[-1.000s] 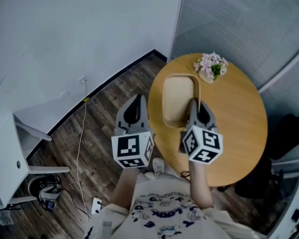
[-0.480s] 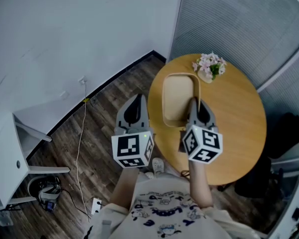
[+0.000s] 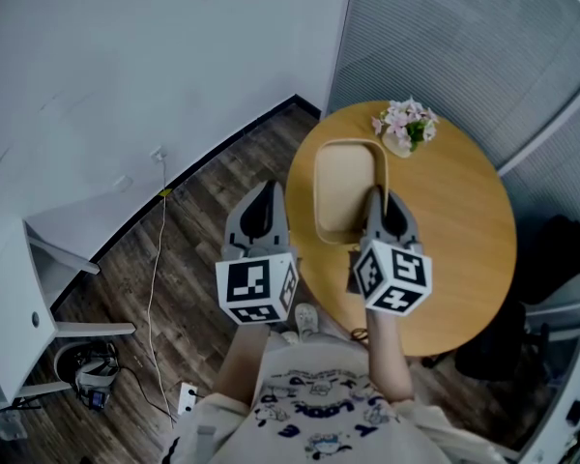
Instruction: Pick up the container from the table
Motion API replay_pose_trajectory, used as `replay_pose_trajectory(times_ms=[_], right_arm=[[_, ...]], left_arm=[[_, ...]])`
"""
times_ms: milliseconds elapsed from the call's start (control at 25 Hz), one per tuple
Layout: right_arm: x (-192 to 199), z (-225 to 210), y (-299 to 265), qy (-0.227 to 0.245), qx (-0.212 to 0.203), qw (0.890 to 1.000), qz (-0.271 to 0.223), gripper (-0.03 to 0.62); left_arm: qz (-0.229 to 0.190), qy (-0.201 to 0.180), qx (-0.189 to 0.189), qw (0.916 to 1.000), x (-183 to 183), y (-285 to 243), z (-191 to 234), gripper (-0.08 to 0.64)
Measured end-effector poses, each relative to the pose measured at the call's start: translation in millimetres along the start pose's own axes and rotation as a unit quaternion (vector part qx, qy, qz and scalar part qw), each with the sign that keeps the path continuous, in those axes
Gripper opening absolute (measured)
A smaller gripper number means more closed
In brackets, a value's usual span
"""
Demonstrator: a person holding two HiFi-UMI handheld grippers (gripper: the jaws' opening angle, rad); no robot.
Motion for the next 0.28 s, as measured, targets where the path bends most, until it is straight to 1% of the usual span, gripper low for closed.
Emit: replay_pose_trajectory(times_ms=[280], right_arm=[[1.0,-3.0,-1.9,-0.002,0.001,1.000,0.001,0.012]], left_arm=[[0.001,0.002,0.002,1.0000,1.5,-4.6,-3.1,0.003]])
Point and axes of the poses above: the fingertips, and each gripper's own axes: y backward along the fingers, z to its left, x out of its underside, the point moved 2 cm from there along y, backward along the fingers
